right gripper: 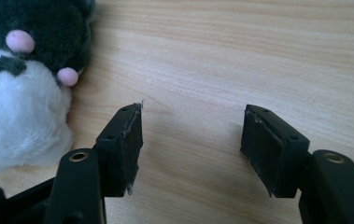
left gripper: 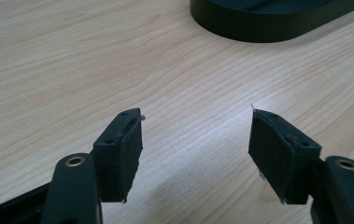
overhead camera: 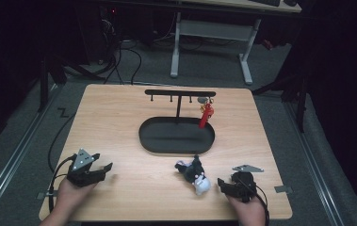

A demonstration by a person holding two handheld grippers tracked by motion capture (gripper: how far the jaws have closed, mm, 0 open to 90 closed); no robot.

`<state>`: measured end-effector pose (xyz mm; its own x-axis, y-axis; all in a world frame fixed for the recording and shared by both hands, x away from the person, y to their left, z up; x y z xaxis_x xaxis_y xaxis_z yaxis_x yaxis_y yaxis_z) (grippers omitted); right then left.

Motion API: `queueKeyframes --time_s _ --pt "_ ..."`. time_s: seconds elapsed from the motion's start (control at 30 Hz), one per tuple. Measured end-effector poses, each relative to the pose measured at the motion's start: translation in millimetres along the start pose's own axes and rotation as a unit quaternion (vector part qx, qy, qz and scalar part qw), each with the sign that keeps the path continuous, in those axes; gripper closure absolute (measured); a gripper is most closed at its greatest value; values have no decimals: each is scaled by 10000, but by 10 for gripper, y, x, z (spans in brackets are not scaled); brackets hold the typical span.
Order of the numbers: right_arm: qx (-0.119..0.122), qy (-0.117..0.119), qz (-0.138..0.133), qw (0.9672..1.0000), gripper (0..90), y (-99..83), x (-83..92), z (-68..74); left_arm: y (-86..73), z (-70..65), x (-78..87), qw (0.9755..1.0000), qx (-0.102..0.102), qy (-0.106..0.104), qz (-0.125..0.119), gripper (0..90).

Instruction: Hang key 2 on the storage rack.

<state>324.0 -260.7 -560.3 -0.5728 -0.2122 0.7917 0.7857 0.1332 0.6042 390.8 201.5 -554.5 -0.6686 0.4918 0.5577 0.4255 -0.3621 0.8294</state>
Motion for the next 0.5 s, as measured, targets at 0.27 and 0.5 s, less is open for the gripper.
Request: queueKeyframes --time_s 0.27,0.5 --pt "411 -234 362 9982 348 145 39 112 25 -81 -5 9998 -176 3 44 351" --pt "427 -55 711 9965 357 228 43 149 -6 -118 -19 9996 -249 -28 125 350"
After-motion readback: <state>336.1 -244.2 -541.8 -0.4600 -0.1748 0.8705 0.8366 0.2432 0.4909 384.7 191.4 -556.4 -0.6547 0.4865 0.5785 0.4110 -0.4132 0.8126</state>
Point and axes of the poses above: each handheld gripper's, and its own axes: x roughly backward along the jaws, y roughly out of its top, z roughly to its left, the point moved 6 cm from there along -x, roughly forward along the jaws, and after that the axes turned 1 degree about -z, right-handed, at the moved point
